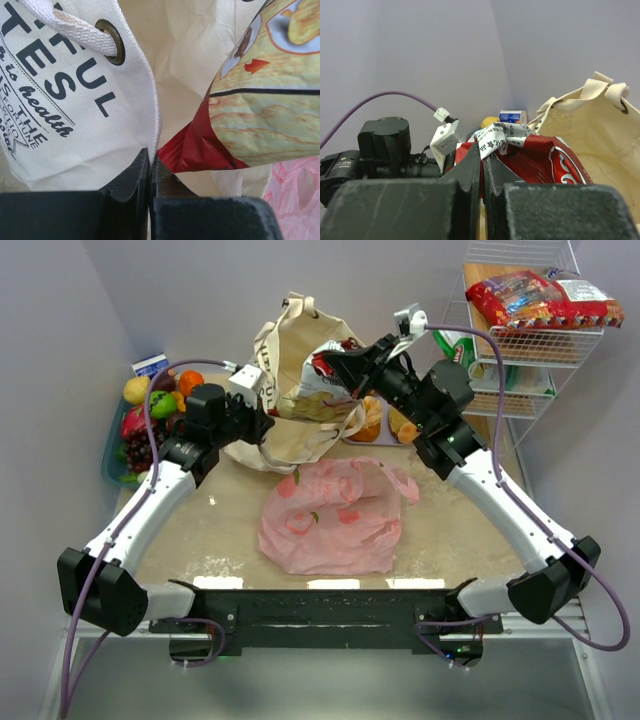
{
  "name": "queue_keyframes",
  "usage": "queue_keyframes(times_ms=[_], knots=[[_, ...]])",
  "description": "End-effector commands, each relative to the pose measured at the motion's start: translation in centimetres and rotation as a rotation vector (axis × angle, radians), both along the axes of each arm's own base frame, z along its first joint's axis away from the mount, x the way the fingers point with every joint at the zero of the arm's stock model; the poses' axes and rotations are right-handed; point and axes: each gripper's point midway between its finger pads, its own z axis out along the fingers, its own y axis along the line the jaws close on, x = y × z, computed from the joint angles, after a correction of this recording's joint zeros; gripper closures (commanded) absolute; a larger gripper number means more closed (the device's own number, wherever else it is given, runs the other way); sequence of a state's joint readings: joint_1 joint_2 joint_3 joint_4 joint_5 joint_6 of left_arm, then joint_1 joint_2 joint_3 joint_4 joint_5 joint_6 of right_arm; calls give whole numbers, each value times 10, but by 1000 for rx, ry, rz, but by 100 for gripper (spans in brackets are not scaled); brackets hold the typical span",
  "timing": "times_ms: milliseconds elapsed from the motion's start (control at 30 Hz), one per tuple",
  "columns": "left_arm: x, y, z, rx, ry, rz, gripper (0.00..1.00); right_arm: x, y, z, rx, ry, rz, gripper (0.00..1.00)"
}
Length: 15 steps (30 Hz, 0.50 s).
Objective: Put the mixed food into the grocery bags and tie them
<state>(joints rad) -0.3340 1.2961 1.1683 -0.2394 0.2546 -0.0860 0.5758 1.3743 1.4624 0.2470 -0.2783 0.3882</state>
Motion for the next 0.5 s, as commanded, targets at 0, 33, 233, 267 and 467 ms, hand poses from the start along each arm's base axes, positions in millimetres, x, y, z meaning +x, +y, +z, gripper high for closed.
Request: queue_keyframes(times_ms=[0,33,233,267,467], knots=[[2,2,30,-31,-101,5,100,18,0,-8,-19,-29,-70,100],[2,2,29,-32,-99,5,100,23,2,-11,-28,-33,-81,100],[1,3,33,-32,-110,12,100,63,8,-4,-87,-67,-195,100],[0,4,34,-31,-113,12,100,67,11,-4,-93,-71,-204,100],[-2,4,38,-36,-122,7,100,66,59,13,-56,-121,-82,100]])
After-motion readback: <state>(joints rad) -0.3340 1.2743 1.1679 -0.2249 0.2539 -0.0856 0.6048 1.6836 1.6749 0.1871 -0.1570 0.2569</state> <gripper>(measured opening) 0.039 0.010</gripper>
